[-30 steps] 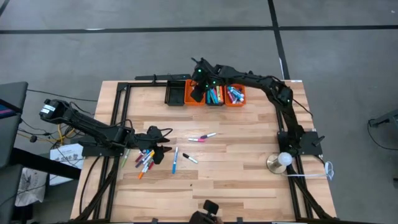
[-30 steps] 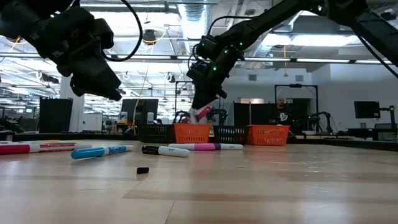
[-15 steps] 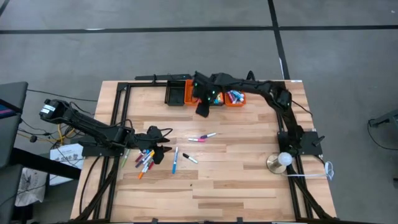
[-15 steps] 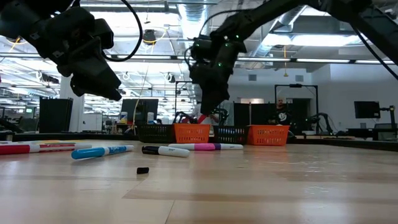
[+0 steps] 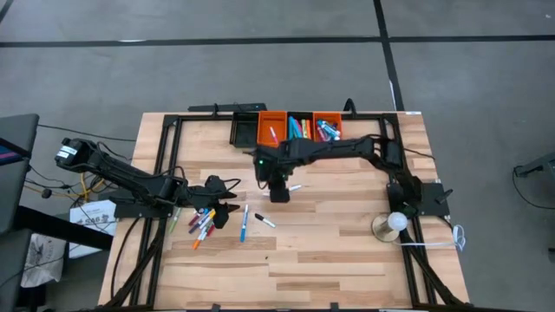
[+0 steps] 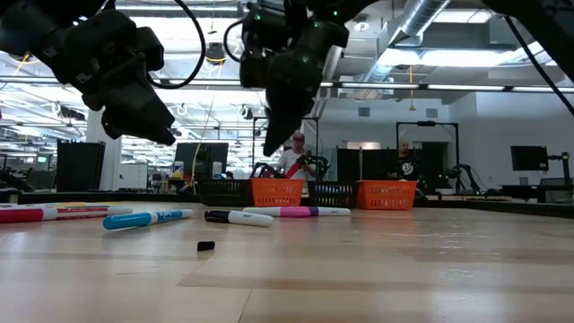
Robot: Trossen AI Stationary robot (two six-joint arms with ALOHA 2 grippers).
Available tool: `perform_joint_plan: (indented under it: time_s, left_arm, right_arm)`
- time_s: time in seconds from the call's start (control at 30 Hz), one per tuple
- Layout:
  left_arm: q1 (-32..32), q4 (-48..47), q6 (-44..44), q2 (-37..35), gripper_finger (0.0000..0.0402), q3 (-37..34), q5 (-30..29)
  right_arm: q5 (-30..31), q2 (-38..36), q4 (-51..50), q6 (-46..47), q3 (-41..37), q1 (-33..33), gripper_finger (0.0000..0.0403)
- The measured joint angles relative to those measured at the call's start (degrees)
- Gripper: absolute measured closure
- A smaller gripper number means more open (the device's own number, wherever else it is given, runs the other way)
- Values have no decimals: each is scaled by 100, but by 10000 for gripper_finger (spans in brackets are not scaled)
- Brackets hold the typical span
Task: Pick & Place Markers
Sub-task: Put the white pink highlighter pen into the left orange bin
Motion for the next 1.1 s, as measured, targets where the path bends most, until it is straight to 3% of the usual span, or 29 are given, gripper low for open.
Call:
perform_joint_plan:
  time_s: [0.17,0.27,0.57,0.73,0.87,1.1]
  left_arm:
    - [0,-2,0,-1,188,0,0]
    - [0,-2,-2,0,188,0,0]
    - [13,83,46,-2,188,7,-4]
    - [13,194,44,-1,188,7,-31]
    - [13,257,46,-2,188,7,-34]
    - [13,268,153,-2,188,6,-42]
  right_arm:
    - [397,-1,296,229,-70,143,306]
    - [718,-192,649,507,-506,149,306]
    - [983,-1975,4170,1138,-3494,221,305]
    - [1033,-2660,5231,1151,-4555,219,305]
    - [1014,-2809,5246,1150,-4736,252,305]
    - [1011,-2428,5456,709,-4744,459,305]
